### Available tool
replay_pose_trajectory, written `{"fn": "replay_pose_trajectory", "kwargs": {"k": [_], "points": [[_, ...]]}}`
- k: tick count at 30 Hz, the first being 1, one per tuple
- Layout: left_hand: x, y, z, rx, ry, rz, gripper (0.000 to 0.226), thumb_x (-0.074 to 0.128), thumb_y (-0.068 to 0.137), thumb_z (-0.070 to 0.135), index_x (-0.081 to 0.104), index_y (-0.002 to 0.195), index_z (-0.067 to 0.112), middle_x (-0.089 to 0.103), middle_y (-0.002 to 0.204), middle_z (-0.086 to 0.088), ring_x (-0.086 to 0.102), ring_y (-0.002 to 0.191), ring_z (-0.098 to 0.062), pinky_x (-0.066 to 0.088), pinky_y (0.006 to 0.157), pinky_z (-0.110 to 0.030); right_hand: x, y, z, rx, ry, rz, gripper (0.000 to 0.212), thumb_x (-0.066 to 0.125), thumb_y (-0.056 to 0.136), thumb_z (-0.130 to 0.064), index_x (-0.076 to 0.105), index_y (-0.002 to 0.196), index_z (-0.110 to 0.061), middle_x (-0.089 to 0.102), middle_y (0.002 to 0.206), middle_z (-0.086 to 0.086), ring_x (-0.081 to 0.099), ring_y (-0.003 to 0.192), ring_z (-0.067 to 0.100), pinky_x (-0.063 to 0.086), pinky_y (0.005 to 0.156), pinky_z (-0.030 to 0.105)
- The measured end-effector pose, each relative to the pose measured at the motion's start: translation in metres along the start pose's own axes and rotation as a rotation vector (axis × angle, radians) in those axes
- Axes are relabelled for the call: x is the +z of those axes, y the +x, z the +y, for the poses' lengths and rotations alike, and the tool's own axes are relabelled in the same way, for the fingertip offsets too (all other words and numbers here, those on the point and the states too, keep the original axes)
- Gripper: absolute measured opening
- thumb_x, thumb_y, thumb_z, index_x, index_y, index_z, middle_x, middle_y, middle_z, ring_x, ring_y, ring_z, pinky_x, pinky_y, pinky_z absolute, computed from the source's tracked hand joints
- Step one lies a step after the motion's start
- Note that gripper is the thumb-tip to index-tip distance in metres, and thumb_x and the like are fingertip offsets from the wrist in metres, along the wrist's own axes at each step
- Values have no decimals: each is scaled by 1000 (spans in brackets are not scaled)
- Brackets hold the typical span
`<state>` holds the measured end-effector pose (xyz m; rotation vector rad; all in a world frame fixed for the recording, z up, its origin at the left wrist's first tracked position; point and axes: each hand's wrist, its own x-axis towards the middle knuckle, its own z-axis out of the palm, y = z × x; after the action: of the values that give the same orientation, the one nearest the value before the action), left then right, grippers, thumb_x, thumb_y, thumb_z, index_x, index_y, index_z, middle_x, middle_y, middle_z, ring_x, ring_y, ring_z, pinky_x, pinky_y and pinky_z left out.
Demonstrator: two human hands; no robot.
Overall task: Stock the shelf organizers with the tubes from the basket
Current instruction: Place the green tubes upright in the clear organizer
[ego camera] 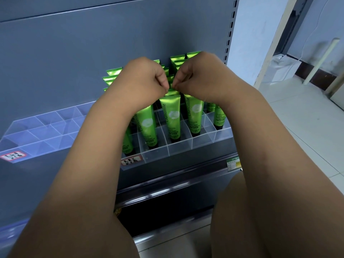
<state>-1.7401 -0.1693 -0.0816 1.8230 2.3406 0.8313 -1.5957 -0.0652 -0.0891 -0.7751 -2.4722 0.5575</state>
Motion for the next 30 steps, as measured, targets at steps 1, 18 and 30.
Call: {"fn": "replay_pose_trajectory", "kwargs": {"k": [1, 18, 30], "points": [[0, 0, -1, -2, -6, -4, 22, 75, 84, 9, 72, 75, 29, 69, 77, 10, 66, 80, -15, 47, 72, -23, 0, 0, 0, 1, 0, 1, 14, 69, 86, -18, 81, 90, -24, 71, 78, -11, 64, 76, 4, 54, 75, 22], [-3, -3, 1, -24, -46, -5, 10, 76, 84, 13, 77, 81, 23, 74, 82, 5, 69, 83, -17, 58, 83, -36, 1, -4, -9, -9, -14, 29, 17, 66, 87, -20, 81, 89, -27, 74, 86, -9, 66, 84, 6, 54, 80, 25], [-31, -47, -2, 26, 197, 374, 39, 54, 92, 41, 68, 121, 20, 69, 122, -2, 57, 122, -28, 46, 100, -37, 35, -26, -48, -226, 9, 494, 40, 56, 94, -33, 67, 124, -9, 66, 123, 7, 56, 119, 29, 44, 102, 40]]}}
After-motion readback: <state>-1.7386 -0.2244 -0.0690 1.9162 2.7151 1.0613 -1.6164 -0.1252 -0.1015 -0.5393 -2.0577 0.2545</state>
